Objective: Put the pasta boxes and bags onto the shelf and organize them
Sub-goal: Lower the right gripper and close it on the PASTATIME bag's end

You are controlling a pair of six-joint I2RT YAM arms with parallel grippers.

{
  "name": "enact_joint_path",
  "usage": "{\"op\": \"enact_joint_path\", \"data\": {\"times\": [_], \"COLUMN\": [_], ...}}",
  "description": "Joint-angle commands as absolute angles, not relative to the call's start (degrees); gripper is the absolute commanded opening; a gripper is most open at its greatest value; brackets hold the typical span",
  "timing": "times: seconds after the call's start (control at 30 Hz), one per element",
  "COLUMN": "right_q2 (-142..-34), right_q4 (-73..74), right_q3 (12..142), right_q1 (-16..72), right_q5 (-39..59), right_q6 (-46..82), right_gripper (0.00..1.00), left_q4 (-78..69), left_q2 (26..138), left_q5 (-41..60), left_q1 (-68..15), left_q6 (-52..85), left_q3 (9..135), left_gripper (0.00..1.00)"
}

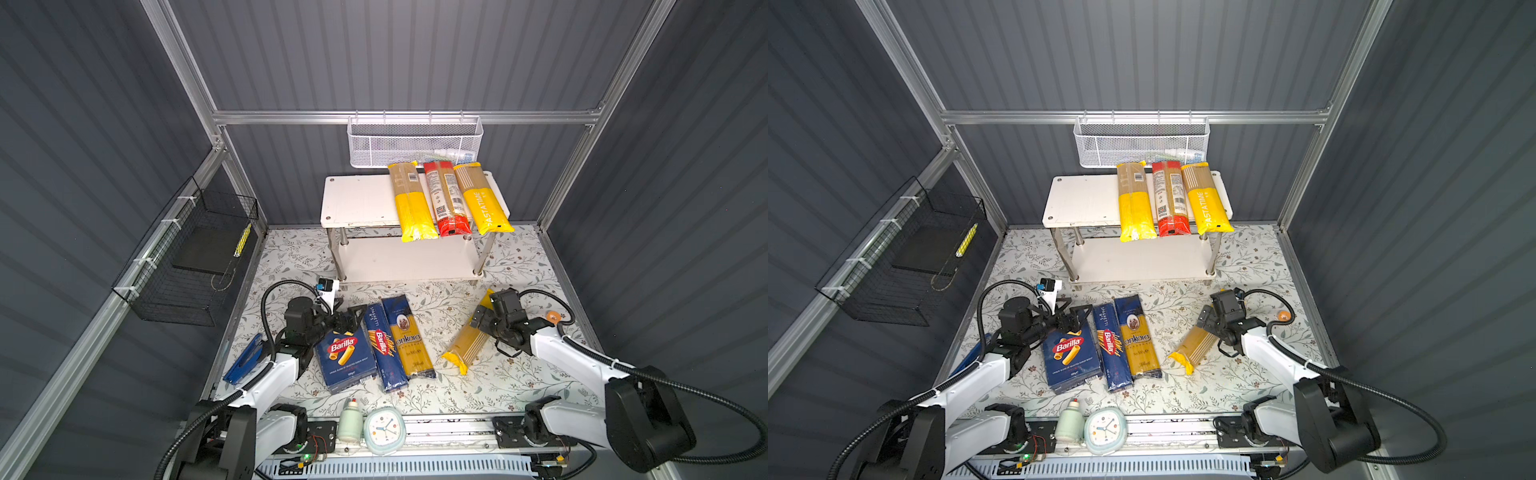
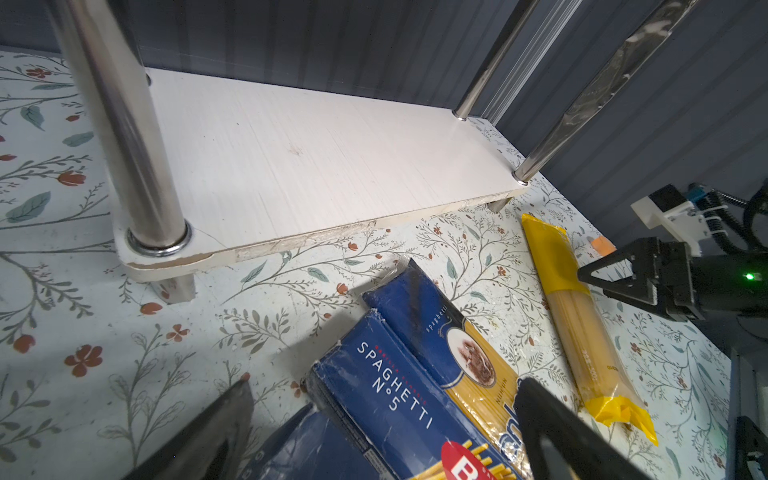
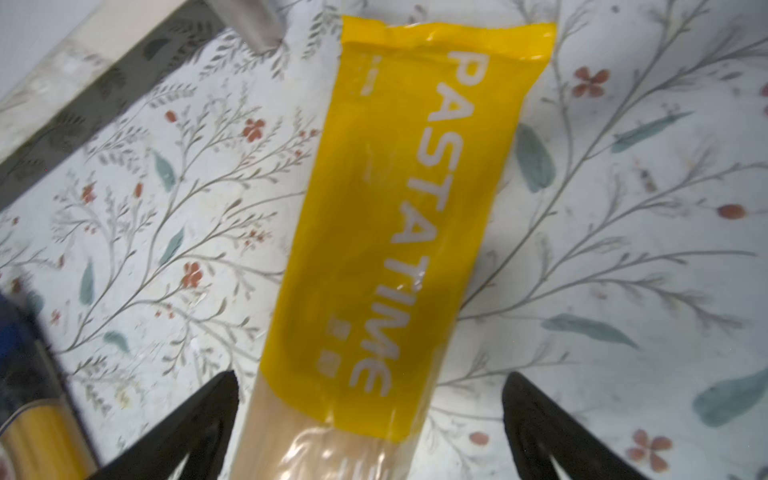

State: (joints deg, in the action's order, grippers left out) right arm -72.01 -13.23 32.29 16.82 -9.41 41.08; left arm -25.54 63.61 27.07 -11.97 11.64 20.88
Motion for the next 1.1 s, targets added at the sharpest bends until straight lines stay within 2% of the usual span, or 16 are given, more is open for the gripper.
{"op": "enact_joint_path", "data": {"times": [0.0, 0.27, 0.63, 0.8, 1.07], "right_q2": [-75.4, -87.1, -94.5, -91.6, -80.6], "right_q4": [-10.8, -11.4, -13.9, -16.5, -21.2], "right_q3": [34.2, 43.2, 48.7, 46.5, 41.8], "right_q1": [14.9, 15.6, 25.4, 28.8, 37.0], "right_q5": [-9.9, -8.4, -10.2, -12.8, -17.3], "right_q6": [38.9, 35.5, 31.9, 31.5, 32.9], "right_gripper": [0.99, 0.99, 0.99, 0.99, 0.98], "left_q4": [-24.9, -24.7, -24.9, -24.9, -25.0], "left_q2": [62.6, 62.3, 62.7, 62.6, 62.6], "left_q5": [27.0, 26.7, 26.7, 26.8, 26.8], "left_q1": [-12.2, -12.2, -12.2, -12.2, -12.2], "left_q6": [10.9, 10.7, 10.7, 10.8, 10.9], "left_q3": [21.5, 21.6, 21.5, 21.5, 21.4], "left_gripper": [0.99, 0.99, 0.99, 0.99, 0.99]}}
